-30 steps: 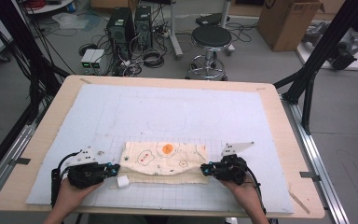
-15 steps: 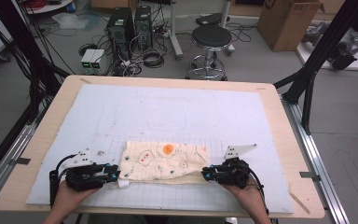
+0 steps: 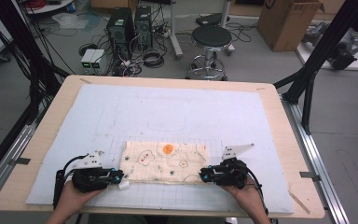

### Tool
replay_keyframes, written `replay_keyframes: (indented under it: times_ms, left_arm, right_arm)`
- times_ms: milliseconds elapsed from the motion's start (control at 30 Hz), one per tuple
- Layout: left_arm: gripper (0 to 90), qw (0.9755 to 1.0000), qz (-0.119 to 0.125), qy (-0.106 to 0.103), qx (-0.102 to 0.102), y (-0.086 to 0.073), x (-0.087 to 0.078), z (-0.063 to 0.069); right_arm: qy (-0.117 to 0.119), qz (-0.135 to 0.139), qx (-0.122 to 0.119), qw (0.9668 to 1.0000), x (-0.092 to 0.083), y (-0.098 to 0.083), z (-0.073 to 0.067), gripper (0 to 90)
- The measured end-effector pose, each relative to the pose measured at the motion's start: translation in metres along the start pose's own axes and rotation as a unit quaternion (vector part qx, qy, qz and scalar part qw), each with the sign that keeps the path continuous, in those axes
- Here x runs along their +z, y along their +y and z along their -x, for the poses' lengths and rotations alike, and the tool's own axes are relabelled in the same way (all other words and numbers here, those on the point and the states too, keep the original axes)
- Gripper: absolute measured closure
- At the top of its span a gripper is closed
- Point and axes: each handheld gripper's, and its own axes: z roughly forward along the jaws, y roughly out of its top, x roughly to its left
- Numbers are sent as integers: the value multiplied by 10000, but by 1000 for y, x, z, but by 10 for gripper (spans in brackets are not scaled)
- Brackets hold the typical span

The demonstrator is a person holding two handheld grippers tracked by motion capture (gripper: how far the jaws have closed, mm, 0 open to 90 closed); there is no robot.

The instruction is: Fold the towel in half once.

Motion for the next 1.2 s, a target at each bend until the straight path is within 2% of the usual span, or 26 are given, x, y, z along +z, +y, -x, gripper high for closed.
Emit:
replay_keyframes:
  times_ms: [167, 267, 733, 833, 933, 1033, 1100, 1200]
  left_arm:
    - [819, 10000, -62, 13, 4, -1, 0, -2]
    - [822, 10000, -76, 34, 3, -1, -1, -2]
    - [834, 10000, -76, 41, -28, -3, -3, -4]
    - [805, 10000, -18, -2, 0, -2, -4, -4]
    - [766, 9997, 218, -68, 8, 3, -8, -3]
    - [729, 9994, 329, -73, 27, 8, -7, -2]
    - [692, 9993, 368, -16, 11, 12, -6, -4]
    - [673, 9986, 478, 204, -103, 20, -4, -13]
  right_arm:
    - [-121, -317, -117, 9994, 5, -4, -1, 827]
    - [-103, -433, -87, 9990, 7, -6, -2, 850]
    - [-185, -424, -135, 9988, 5, -10, -1, 869]
    - [-129, -257, -153, 9995, 3, -9, -2, 840]
    - [-63, 137, -153, 9998, -2, -3, -4, 824]
    - [-122, 234, -188, 9995, -3, 2, -6, 791]
    - [-205, 240, -219, 9993, -1, 6, -4, 740]
    - [-374, 267, -189, 9988, -2, 14, 1, 728]
